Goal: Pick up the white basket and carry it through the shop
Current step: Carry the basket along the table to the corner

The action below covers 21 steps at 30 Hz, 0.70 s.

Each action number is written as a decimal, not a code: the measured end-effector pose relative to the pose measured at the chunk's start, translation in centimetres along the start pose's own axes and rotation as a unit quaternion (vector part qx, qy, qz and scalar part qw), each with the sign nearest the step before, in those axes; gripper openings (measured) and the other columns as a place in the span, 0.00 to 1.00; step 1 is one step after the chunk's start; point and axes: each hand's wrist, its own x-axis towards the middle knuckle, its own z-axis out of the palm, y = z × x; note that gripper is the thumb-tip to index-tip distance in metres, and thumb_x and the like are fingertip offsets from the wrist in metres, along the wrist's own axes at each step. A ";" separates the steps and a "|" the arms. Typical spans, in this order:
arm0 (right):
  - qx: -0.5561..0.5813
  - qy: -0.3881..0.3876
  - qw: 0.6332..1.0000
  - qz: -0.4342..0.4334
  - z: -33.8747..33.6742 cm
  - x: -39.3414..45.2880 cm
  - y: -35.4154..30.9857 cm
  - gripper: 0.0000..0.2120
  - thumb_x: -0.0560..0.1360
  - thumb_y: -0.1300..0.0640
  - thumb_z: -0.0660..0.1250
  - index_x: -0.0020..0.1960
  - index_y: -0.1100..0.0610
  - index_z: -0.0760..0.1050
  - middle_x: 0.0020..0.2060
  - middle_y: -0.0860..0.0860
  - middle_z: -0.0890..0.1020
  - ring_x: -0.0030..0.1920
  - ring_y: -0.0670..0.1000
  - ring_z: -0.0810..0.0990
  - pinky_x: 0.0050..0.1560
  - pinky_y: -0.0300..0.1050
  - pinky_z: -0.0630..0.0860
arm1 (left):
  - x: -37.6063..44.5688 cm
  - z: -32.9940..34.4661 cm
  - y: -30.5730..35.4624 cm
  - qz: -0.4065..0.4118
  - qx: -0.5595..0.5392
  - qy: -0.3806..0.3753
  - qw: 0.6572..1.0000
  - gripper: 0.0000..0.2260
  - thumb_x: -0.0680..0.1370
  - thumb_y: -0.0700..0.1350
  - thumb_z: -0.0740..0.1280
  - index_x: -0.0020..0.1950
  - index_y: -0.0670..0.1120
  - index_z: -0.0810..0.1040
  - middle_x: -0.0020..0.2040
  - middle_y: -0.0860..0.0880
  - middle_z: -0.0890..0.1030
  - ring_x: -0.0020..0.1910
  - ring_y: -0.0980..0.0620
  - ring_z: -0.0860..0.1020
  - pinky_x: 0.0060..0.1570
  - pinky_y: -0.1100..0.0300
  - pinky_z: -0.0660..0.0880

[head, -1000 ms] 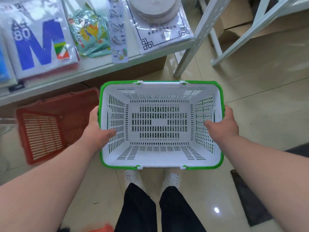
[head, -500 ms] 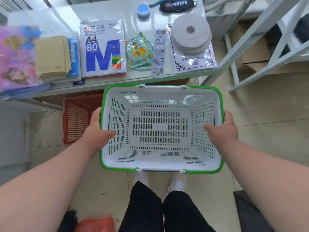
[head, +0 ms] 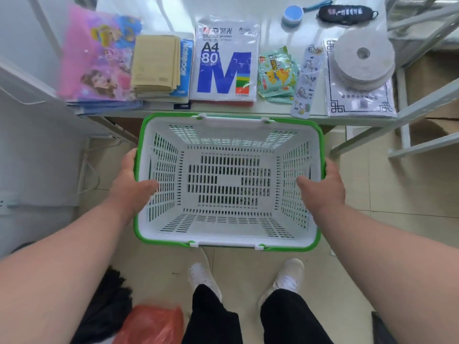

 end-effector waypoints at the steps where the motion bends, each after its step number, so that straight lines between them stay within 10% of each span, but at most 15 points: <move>1: -0.003 0.000 1.000 -0.001 1.1 -0.3 -0.4 0.29 0.74 0.55 0.72 0.73 0.40 0.72 0.49 0.40 0.81 0.45 0.43 0.80 0.48 0.48 0.79 | 0.5 -0.8 -0.6 0.000 -0.007 0.002 1.000 0.39 0.77 0.32 0.66 0.80 0.64 0.63 0.54 0.50 0.83 0.50 0.46 0.84 0.41 0.52 0.79; 21: -0.035 -0.028 0.998 0.040 14.5 -2.7 -6.1 0.33 0.73 0.52 0.71 0.76 0.37 0.66 0.54 0.47 0.84 0.48 0.54 0.85 0.51 0.58 0.85 | 11.2 -10.6 -4.9 -0.031 0.012 -0.011 0.999 0.42 0.76 0.32 0.67 0.84 0.62 0.61 0.56 0.53 0.82 0.52 0.48 0.84 0.48 0.48 0.81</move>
